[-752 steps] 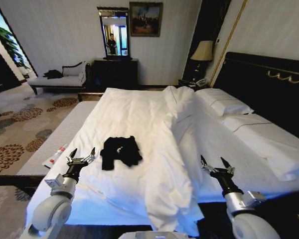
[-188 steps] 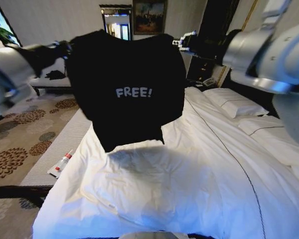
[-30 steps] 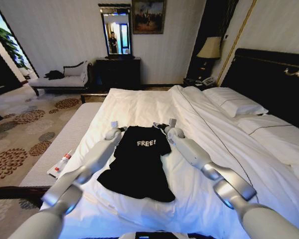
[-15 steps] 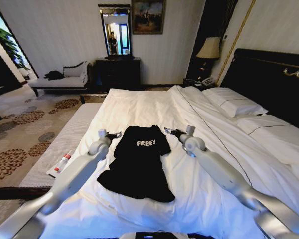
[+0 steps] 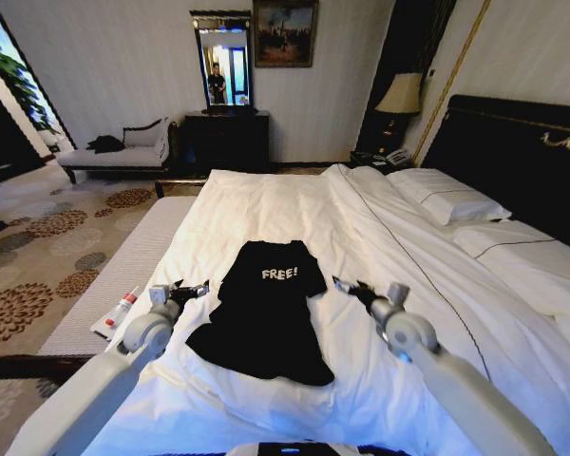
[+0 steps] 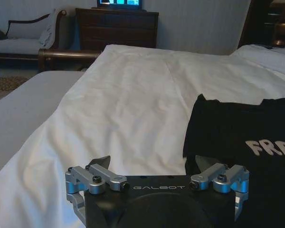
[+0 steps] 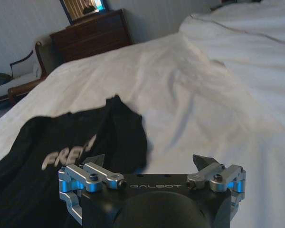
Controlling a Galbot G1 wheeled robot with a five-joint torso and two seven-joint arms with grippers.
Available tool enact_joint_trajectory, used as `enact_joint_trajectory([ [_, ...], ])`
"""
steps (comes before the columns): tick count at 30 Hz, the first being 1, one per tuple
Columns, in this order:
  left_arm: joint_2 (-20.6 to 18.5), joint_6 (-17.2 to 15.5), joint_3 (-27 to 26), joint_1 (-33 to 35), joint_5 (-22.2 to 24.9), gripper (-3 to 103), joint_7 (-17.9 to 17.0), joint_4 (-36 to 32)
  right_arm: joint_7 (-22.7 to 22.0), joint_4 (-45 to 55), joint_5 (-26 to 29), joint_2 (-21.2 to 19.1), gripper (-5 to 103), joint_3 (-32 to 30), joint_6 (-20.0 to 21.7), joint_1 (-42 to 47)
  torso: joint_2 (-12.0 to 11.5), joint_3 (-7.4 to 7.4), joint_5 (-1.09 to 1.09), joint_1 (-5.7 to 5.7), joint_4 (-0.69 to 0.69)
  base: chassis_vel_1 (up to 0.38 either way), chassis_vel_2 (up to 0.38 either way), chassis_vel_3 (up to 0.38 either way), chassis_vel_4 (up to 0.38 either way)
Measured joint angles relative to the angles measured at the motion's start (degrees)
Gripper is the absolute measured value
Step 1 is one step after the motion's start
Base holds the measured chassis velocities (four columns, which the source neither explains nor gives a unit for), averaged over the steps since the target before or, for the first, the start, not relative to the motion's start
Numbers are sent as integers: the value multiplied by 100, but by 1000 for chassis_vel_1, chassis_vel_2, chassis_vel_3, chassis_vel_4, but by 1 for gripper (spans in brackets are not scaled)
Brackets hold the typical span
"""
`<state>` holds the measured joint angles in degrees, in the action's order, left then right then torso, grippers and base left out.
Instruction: Fold the clothes on the bed.
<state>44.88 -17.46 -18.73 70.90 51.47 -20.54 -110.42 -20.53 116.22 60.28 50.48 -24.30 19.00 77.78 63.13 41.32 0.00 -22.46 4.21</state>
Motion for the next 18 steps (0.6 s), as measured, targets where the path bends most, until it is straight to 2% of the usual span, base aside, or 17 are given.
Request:
enact_joint_trajectory([
  [6, 274, 55, -678, 1063, -29, 100, 159, -401, 255, 602, -337, 381, 100, -571, -28, 1208, 0, 0, 0, 0, -2, 0, 0, 0, 0],
  [10, 500, 112, -1016, 1568, -66, 100, 283, -544, 396, 864, -497, 619, 100, -718, -25, 1847, 0, 0, -1, -1, -1, 0, 0, 0, 0],
  [18, 673, 159, -1374, 2045, -12, 100, 424, -689, 556, 1159, -588, 926, 100, -795, 82, 2602, 0, 0, 0, 0, -1, 0, 0, 0, 0],
])
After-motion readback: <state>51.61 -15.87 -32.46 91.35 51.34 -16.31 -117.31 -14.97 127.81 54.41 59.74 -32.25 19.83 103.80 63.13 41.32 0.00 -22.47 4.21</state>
